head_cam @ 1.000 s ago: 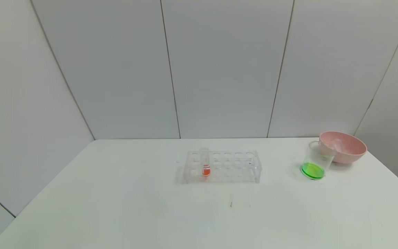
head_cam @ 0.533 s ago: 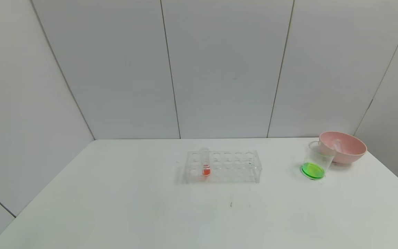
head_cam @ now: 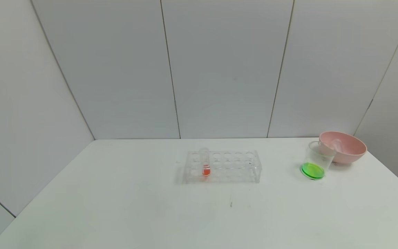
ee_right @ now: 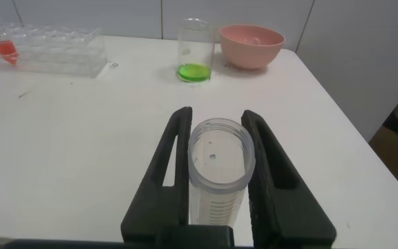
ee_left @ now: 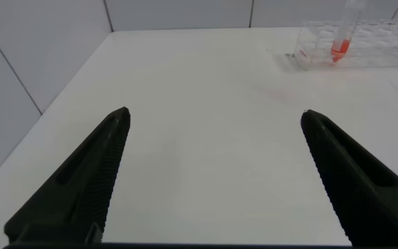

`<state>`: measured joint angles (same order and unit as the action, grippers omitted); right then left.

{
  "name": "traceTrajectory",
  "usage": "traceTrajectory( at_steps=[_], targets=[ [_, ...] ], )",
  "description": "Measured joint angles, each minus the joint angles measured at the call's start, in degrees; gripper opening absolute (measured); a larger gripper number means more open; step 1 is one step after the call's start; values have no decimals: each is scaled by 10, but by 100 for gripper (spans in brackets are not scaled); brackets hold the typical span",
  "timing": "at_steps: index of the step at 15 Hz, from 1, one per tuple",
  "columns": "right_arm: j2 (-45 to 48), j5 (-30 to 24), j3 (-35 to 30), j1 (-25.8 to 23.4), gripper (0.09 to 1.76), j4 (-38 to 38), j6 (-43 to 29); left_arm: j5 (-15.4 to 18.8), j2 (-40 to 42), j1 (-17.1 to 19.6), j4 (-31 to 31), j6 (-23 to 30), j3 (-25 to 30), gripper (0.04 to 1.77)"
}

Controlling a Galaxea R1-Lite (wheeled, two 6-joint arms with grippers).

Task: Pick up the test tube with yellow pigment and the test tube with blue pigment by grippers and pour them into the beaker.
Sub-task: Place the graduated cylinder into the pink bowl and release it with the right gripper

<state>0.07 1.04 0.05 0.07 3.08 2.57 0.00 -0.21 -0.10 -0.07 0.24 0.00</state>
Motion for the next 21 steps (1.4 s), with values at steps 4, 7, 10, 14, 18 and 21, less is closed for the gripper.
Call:
traceTrajectory(
  at_steps=[4, 7, 10, 14, 18, 21],
  targets=[
    [0, -6, 0, 0, 55, -31, 1, 0, 0, 0, 0, 0, 0, 176],
    [0, -7, 0, 0, 55, -35, -8, 0, 0, 0, 0, 0, 0, 176],
    [0, -12, 16, 0, 55, -26, -27, 0, 0, 0, 0, 0, 0, 176],
    [-48, -29, 180, 2, 55, -34, -59, 0, 0, 0, 0, 0, 0, 176],
    [-228, -19, 308, 6, 55, -3, -66, 0, 0, 0, 0, 0, 0, 176],
    [-393, -15, 355, 1, 55, 72, -67, 0, 0, 0, 0, 0, 0, 176]
  ],
)
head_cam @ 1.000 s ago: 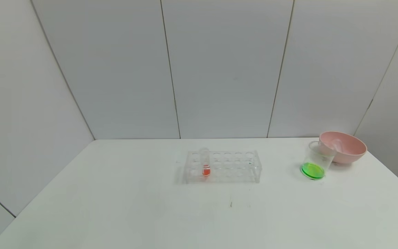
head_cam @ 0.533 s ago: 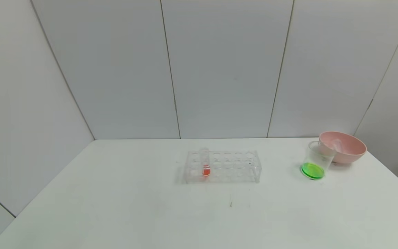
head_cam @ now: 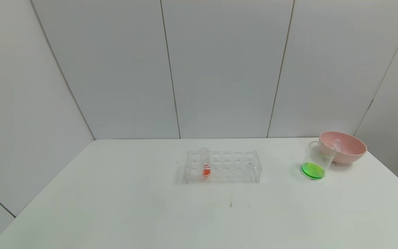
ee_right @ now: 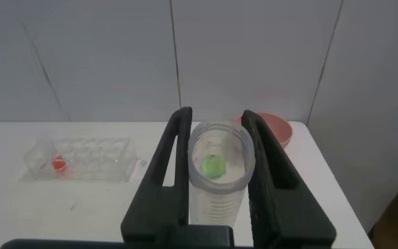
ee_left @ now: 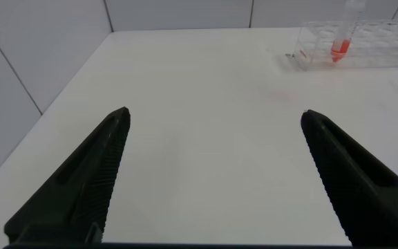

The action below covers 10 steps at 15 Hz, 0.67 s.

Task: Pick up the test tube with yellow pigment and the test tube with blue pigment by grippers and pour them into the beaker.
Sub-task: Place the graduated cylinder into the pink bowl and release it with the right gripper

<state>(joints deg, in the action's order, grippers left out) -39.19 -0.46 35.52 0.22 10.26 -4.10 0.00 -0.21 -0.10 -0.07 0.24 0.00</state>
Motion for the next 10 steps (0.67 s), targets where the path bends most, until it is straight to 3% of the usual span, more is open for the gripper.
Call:
traceTrajectory(
  at_steps=[5, 10],
  targets=[
    [-282, 13, 90, -13, 55, 107, 0, 0, 0, 0, 0, 0, 0, 176],
    [-508, 25, 241, -29, 55, 134, -1, 0, 0, 0, 0, 0, 0, 176]
  ],
)
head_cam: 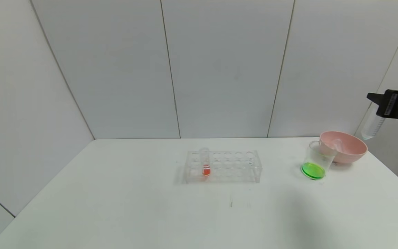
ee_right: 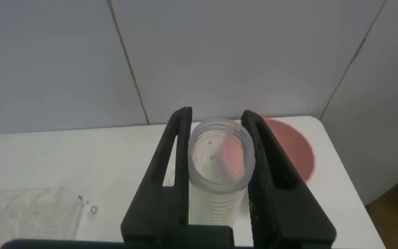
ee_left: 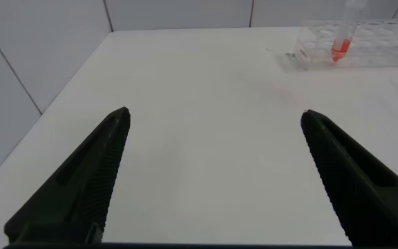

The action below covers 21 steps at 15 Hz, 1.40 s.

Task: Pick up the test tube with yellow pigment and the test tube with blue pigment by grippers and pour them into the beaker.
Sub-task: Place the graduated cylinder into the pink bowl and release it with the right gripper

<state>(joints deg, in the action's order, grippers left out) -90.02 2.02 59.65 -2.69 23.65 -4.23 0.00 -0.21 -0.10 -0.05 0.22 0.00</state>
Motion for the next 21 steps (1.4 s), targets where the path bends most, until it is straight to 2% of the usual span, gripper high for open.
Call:
traceTrajectory(
  at_steps=[6, 9, 12, 16, 21],
  targets=[
    [-195, 5, 161, -49, 55, 2, 16, 0, 0, 0, 0, 0, 0, 176],
    [-264, 6, 203, -72, 55, 10, 20, 0, 0, 0, 0, 0, 0, 176],
    [-318, 5, 225, -79, 55, 52, 21, 0, 0, 0, 0, 0, 0, 176],
    [-360, 5, 235, -71, 99, 66, 21, 0, 0, 0, 0, 0, 0, 176],
    [-355, 6, 225, -63, 133, 87, 21, 0, 0, 0, 0, 0, 0, 176]
  ],
)
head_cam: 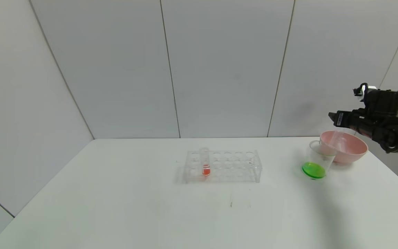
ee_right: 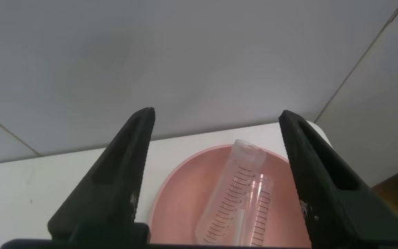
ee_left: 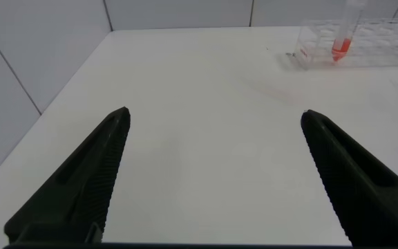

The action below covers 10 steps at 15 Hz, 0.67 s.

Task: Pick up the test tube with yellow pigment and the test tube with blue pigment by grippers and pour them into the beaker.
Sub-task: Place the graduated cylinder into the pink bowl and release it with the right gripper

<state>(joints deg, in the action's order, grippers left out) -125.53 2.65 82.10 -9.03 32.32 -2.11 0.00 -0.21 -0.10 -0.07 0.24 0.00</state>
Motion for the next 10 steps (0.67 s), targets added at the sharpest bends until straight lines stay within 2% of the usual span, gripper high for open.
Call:
traceTrajectory(
  at_steps=[3, 5, 7, 10],
  targets=[
    [33, 0, -35, 32, 145, 6, 0, 0, 0, 0, 0, 0, 0, 176],
    [75, -1, -86, 61, 151, 15, -2, 0, 0, 0, 0, 0, 0, 176],
    [137, -1, -173, 93, 155, 45, -1, 0, 0, 0, 0, 0, 0, 176],
    [267, 1, -352, 129, 160, 134, -1, 0, 0, 0, 0, 0, 0, 176]
  ],
)
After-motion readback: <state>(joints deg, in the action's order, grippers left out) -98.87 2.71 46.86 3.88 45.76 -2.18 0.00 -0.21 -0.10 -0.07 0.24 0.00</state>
